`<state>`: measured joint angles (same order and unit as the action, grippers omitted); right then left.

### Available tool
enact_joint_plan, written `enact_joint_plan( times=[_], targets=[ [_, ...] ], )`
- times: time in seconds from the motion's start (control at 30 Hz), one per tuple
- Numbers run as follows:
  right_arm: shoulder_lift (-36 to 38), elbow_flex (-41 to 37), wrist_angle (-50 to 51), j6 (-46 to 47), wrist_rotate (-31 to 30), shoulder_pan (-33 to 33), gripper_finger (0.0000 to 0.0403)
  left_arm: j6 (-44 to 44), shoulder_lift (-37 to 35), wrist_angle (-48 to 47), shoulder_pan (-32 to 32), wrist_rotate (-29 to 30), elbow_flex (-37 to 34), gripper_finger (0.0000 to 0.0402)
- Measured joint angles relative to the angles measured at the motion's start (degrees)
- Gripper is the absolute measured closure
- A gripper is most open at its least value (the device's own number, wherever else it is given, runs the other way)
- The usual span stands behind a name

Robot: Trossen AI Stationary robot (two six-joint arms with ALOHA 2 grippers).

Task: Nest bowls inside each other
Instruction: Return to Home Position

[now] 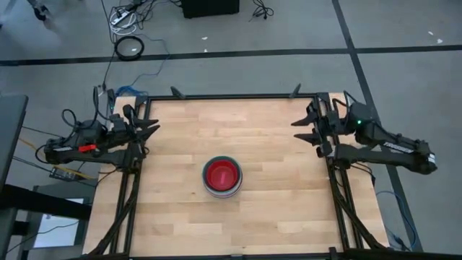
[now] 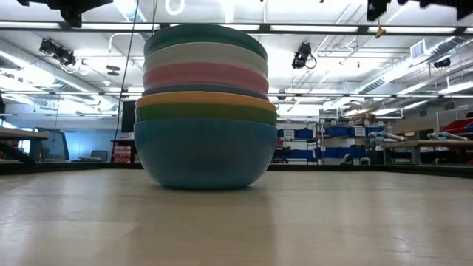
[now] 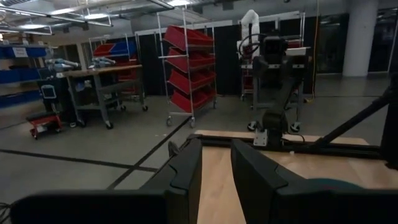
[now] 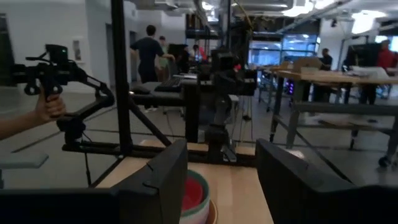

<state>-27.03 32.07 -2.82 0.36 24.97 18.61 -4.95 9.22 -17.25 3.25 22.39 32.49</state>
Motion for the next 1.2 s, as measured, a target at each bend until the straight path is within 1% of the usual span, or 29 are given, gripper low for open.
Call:
enact_joint_plan(
  times=[0.13,0.27,0.4,0.63,0.7,0.77,0.9,1.0,1.1,1.2],
  targets=[
    [2.4,-5.8,-2.7,1.6,-1.2,0.0,0.0225,0.6,0.0,-1.4,0.0,0.0,0.0,0.0307],
    [3.1,-10.9,-8.3,3.0,-1.4,-0.1,0.0226,0.7,0.0,-1.6,0.0,0.0,-0.4,0.0307],
    [3.1,-15.8,-12.9,4.8,-2.9,-0.1,0.0225,0.7,-0.2,1.2,0.0,0.0,-3.8,0.0307],
    [3.1,-23.3,-22.6,8.2,-3.1,-0.1,0.0226,0.8,-0.9,8.1,0.0,0.0,-10.4,0.0307],
    [3.1,-24.0,-23.2,9.1,-3.1,-0.1,0.0225,0.8,-1.5,8.8,0.0,0.2,-10.8,0.0307],
    [3.1,-23.9,-23.3,9.8,-2.5,-0.1,0.0225,1.0,-2.4,8.2,0.0,1.8,-10.5,0.0307],
    [4.7,-21.6,-23.3,10.1,-1.5,-0.1,0.0226,1.3,-5.9,4.8,0.0,2.5,-8.3,0.0307],
    [7.4,-19.6,-23.3,8.9,-0.6,-0.1,0.0226,2.4,-9.1,1.8,0.0,2.5,-7.1,0.0307],
    [10.9,-18.5,-23.4,8.4,0.4,0.2,0.0225,2.8,-9.1,0.0,0.0,2.6,-6.7,0.0307],
    [14.6,-18.4,-22.5,8.6,0.8,0.4,0.0226,2.6,-8.6,0.5,0.0,2.4,-6.4,0.0307]
  ],
)
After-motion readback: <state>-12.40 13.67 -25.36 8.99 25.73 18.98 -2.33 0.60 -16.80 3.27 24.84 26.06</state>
